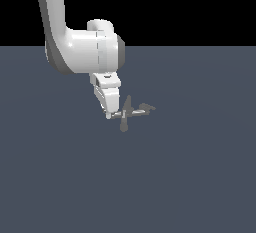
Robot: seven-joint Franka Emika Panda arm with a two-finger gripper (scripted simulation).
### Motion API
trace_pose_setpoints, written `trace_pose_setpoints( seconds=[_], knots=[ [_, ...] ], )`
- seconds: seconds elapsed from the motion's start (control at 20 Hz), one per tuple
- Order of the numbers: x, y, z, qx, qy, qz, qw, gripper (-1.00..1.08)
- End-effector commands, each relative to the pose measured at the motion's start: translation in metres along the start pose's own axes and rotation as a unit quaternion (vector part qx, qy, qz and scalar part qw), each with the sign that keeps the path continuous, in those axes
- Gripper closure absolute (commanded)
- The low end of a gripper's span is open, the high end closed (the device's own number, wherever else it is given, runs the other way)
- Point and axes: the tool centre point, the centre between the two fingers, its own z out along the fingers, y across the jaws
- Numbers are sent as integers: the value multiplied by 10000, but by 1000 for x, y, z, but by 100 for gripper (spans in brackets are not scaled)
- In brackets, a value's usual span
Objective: Turn on the faucet by rotating a designated handle.
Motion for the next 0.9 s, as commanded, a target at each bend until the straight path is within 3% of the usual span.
trace_pose_setpoints(
  seconds=[0.0, 0.05, 0.1, 0.85],
  knots=[
    [71, 8, -2, 62, 169, 465, 9988, 108],
    [71, 8, -2, 62, 169, 465, 9988, 108],
    [0, -5, 0, 16, -15, 3, 10000, 108],
    [69, -28, -3, 62, 170, 470, 9987, 108]
  ],
)
